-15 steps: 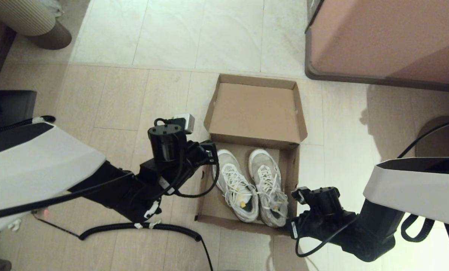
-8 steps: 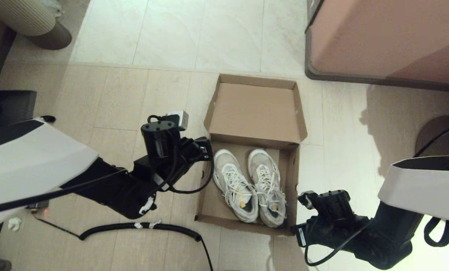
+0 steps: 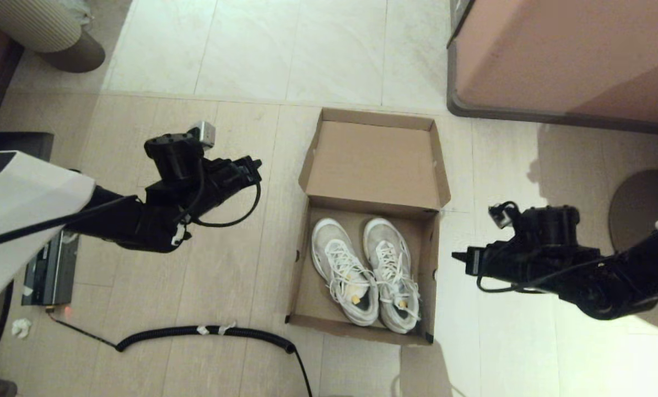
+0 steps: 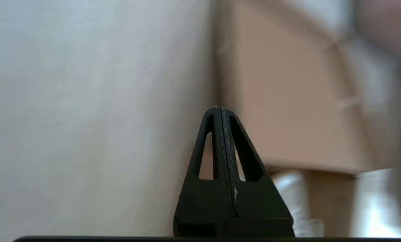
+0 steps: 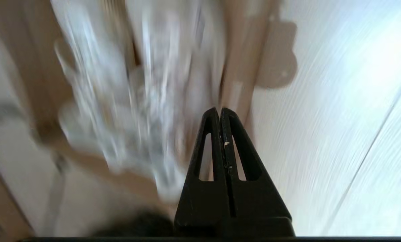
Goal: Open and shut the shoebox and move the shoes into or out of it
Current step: Close the shoe box
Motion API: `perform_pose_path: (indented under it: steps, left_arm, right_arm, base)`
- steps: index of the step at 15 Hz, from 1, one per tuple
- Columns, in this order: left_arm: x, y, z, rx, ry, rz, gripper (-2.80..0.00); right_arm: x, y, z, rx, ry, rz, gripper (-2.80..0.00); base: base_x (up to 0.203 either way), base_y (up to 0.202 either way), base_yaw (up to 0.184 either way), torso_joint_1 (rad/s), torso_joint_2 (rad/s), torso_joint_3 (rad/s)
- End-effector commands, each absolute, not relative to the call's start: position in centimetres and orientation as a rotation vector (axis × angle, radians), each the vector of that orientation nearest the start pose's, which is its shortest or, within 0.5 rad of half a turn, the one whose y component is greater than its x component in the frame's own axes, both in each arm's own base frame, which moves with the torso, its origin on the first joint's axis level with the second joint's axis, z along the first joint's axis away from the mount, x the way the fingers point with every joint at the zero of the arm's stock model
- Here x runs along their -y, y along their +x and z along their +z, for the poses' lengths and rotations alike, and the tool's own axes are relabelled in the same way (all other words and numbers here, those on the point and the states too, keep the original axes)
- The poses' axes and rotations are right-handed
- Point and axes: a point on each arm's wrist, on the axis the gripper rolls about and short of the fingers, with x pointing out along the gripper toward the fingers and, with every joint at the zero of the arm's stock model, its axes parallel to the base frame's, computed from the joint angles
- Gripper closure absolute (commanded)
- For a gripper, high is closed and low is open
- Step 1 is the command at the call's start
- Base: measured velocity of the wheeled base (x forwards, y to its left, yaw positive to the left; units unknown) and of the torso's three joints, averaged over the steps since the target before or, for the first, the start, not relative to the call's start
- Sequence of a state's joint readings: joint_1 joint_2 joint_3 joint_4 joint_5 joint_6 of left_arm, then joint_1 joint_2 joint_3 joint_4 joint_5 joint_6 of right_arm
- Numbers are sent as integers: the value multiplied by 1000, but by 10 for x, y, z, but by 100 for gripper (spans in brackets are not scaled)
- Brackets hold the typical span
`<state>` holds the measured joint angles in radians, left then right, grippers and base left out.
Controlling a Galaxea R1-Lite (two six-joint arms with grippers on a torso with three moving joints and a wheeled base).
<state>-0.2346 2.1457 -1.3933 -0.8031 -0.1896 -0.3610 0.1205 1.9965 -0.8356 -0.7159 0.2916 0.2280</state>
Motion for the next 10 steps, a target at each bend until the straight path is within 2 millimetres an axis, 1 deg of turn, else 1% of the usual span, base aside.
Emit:
perform_pose_path:
  steps: [1,2,3,5,6,8,10]
  left_arm:
    - [102,460,179,-68,-461,-537,0]
    - [104,477,166,-87,-488,-558,0]
    - [106,492,150,-99,-505,-573,0]
    - [112,512,124,-119,-541,-596,0]
    - [115,519,119,-119,-587,-607,0]
    - [119,526,116,-138,-675,-622,0]
    - [134,526,99,-188,-680,-639,0]
  right_arm:
    - [-25,370,131,-392,308,343,0]
    - [-16,383,133,-381,328,333,0]
    - [-8,396,126,-386,342,320,0]
    - [-2,417,115,-388,365,304,0]
    - [-2,428,106,-391,398,298,0]
    - [-4,450,103,-350,467,302,0]
    - [-8,473,92,-317,511,313,0]
  base:
    - [0,0,0,0,0,0]
    - [0,0,0,0,0,0]
    - [0,0,0,0,0,0]
    - [0,0,0,0,0,0]
    - [0,0,0,0,0,0]
    - [0,0,0,0,0,0]
    - [0,0,0,0,0,0]
